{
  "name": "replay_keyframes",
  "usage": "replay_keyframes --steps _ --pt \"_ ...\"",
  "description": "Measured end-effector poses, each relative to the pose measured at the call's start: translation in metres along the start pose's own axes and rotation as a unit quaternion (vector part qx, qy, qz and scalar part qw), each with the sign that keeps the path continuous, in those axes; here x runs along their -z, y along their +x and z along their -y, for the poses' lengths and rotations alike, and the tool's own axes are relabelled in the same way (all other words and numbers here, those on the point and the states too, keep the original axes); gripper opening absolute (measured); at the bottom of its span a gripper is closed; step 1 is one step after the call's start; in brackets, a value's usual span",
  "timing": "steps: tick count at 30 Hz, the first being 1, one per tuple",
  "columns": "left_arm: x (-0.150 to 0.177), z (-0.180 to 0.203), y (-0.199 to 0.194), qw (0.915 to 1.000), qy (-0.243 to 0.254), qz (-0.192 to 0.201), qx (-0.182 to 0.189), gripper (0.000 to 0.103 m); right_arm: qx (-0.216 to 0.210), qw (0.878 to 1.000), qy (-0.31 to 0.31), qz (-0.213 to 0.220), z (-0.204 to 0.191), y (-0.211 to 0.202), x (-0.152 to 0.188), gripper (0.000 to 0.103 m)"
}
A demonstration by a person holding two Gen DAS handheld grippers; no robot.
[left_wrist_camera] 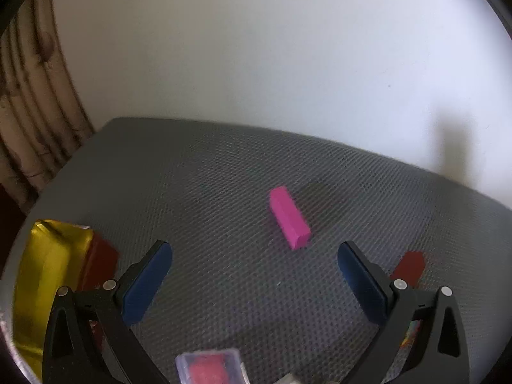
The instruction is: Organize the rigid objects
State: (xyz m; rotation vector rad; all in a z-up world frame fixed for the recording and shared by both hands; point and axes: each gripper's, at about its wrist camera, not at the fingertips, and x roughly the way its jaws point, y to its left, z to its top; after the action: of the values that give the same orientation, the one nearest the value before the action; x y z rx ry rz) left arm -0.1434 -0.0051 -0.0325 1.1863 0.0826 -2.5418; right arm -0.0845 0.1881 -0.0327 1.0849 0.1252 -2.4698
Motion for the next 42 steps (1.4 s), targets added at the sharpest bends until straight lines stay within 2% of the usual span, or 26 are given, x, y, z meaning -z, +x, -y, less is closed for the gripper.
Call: replay_keyframes --steps 2,4,6,9,11,13,18,22,28,33,40,42 --pt "0.012 0.000 -0.019 0.9995 -0.014 0.026 -0.005 0.103 -0.008 1.000 0.019 0.023 0.007 -0.008 0.000 0.095" --pt "0.021 -0.003 -0.034 0.9991 -0.023 0.031 -0.019 0.103 -0.009 0.999 0.033 0.032 0.010 -0.011 0.000 0.095" --pt "0.031 -0.003 -0.045 0.9990 -0.031 0.024 -0.024 0.103 -0.002 0.999 0.033 0.036 0.010 -0.013 -0.003 0.095" --pt "0.043 -0.007 -0.052 0.9990 -0.024 0.000 -0.038 0.103 0.018 1.000 0.020 0.016 0.002 -0.011 -0.012 0.095" --pt "0.053 -0.020 -0.055 0.9990 -0.009 -0.015 -0.040 0.103 0.017 1.000 0.023 0.012 -0.005 -0.012 -0.016 0.095" --pt "0.061 -0.020 -0.060 0.9989 -0.007 -0.011 -0.045 0.103 0.010 1.000 0.011 0.009 -0.013 -0.016 -0.015 0.095" --pt "0.063 -0.023 -0.068 0.9990 0.030 0.011 -0.031 0.103 0.014 1.000 -0.004 0.018 -0.029 -0.030 -0.007 0.095" --pt "0.056 -0.026 -0.073 0.9994 0.020 0.021 -0.017 0.103 0.020 1.000 -0.013 0.016 -0.037 -0.033 -0.004 0.095" --pt "0.042 -0.022 -0.058 0.9998 0.012 0.012 0.009 0.103 0.026 0.999 -0.022 0.025 -0.043 -0.037 -0.005 0.095" --pt "0.032 -0.013 -0.033 0.9998 0.017 0.000 -0.009 0.103 0.022 0.999 -0.020 0.035 -0.034 -0.039 0.004 0.095" --pt "0.016 -0.009 -0.003 0.9993 0.022 0.003 -0.029 0.103 -0.004 1.000 -0.020 0.022 -0.026 -0.025 0.012 0.095" --pt "0.013 -0.009 0.004 0.9997 0.016 -0.002 -0.020 0.103 -0.014 1.000 -0.018 0.021 -0.023 -0.022 0.013 0.095"
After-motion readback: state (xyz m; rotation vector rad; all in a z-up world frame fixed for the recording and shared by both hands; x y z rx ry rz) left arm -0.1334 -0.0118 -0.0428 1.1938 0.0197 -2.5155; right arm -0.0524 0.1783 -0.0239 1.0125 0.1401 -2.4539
